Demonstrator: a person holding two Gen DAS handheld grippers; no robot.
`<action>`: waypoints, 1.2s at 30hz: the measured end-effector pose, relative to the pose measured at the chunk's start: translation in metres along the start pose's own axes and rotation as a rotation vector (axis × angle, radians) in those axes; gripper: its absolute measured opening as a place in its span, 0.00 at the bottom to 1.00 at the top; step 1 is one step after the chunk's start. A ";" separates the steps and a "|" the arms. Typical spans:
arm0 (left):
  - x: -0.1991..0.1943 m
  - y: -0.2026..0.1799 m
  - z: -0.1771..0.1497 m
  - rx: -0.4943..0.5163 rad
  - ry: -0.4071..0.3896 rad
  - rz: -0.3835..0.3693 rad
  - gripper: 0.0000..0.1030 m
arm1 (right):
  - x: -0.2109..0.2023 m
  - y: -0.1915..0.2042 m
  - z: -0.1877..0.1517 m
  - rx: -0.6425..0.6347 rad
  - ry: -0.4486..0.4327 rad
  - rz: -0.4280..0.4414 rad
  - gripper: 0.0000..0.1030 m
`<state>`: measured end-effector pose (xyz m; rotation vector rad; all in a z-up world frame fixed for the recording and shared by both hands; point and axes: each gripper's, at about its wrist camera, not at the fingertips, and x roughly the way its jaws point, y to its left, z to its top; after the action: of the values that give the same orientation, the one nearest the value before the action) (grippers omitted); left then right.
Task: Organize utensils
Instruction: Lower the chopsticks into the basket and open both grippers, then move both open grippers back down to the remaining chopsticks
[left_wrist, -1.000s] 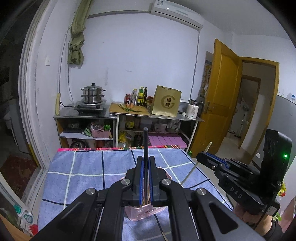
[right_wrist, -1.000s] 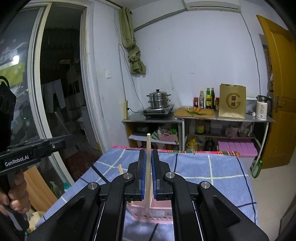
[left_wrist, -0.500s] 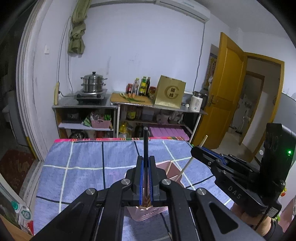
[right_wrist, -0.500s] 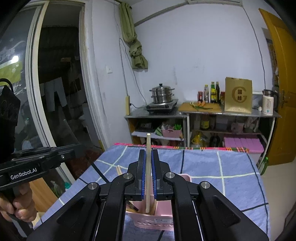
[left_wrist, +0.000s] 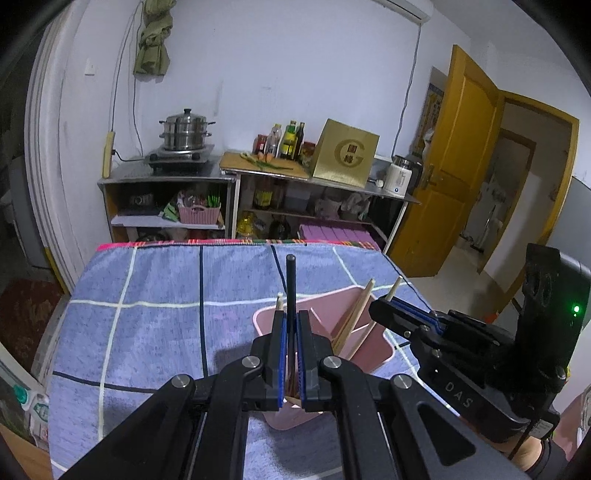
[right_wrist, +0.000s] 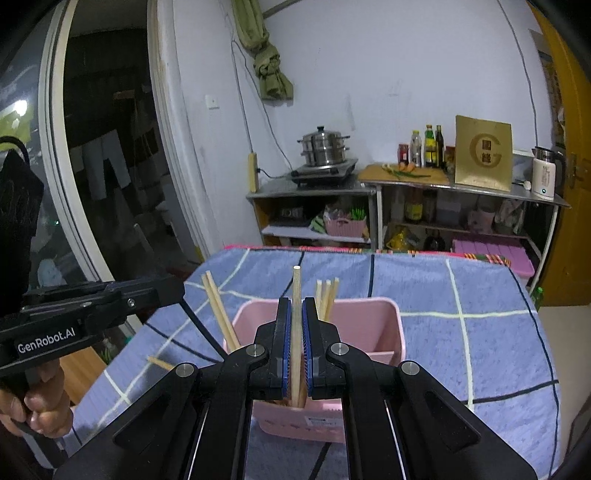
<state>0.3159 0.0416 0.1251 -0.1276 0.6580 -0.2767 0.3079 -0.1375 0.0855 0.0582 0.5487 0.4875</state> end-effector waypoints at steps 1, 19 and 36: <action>0.002 0.001 -0.002 -0.003 0.005 0.003 0.04 | 0.002 -0.001 -0.002 0.001 0.007 0.002 0.06; -0.014 -0.006 -0.010 0.012 -0.044 0.076 0.20 | -0.008 -0.008 -0.010 0.001 0.034 -0.002 0.13; -0.085 -0.041 -0.040 0.057 -0.155 0.091 0.27 | -0.079 -0.011 -0.029 0.013 -0.053 0.012 0.20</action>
<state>0.2181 0.0266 0.1523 -0.0633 0.4998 -0.1954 0.2391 -0.1853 0.0976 0.0867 0.5004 0.4930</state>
